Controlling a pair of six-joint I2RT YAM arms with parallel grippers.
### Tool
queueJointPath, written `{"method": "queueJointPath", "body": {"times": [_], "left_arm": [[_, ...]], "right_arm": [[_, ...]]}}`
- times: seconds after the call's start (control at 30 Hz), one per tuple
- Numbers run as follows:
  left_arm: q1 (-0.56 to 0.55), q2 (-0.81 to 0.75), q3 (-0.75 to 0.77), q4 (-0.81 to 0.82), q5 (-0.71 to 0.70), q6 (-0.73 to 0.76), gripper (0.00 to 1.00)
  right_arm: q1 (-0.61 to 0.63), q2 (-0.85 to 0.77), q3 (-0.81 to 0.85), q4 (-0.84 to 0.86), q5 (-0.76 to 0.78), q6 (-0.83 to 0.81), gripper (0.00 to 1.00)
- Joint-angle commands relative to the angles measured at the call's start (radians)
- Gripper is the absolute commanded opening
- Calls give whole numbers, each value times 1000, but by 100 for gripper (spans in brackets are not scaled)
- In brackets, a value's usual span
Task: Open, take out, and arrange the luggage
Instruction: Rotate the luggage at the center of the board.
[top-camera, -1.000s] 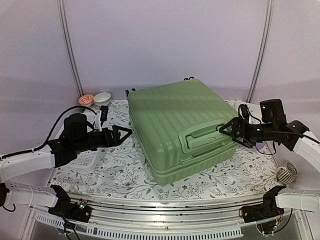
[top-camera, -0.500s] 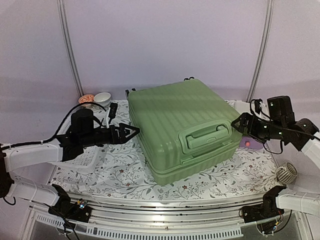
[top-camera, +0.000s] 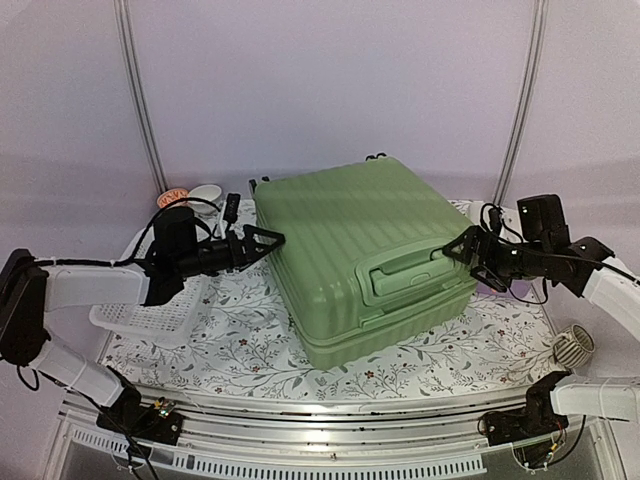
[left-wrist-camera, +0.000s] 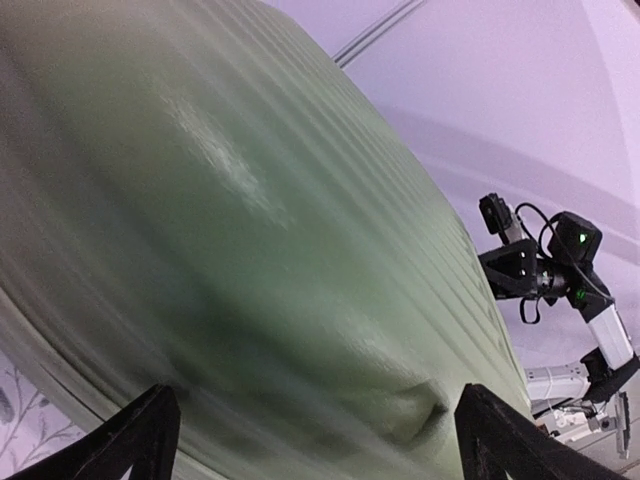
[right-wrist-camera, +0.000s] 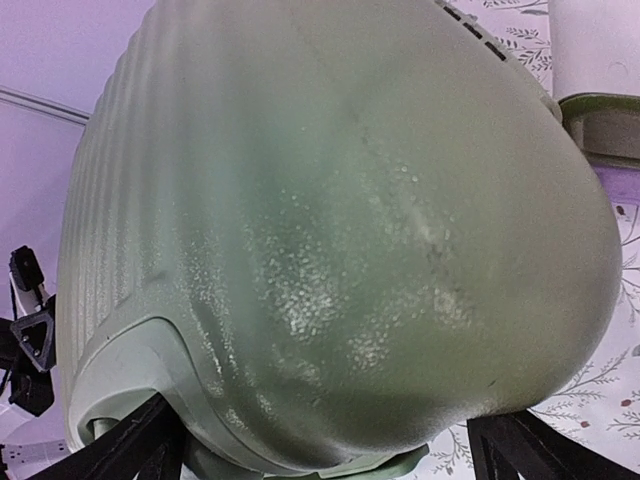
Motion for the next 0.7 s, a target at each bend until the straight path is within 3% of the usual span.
{"method": "queueJointPath", "body": {"times": [0.0,0.13,0.3,0.4,0.67], "left_arm": [[77,80,79,70,64,-23,98],[103,93,143,-33,73,31,98],[100,-29,128,-183,38,165,98],[81,-136,58,-246,36,242,97],[-100,-408,-196,-288,-127,331,94]], "right_arm": [[26,124,-39,360,-166,2,99],[37,151,1,329,-161,-20,99],[39,86,34,197,-65,-102,99],[39,36,54,123,-27,-160,99],[40,-73,80,85,-33,-283,99]]}}
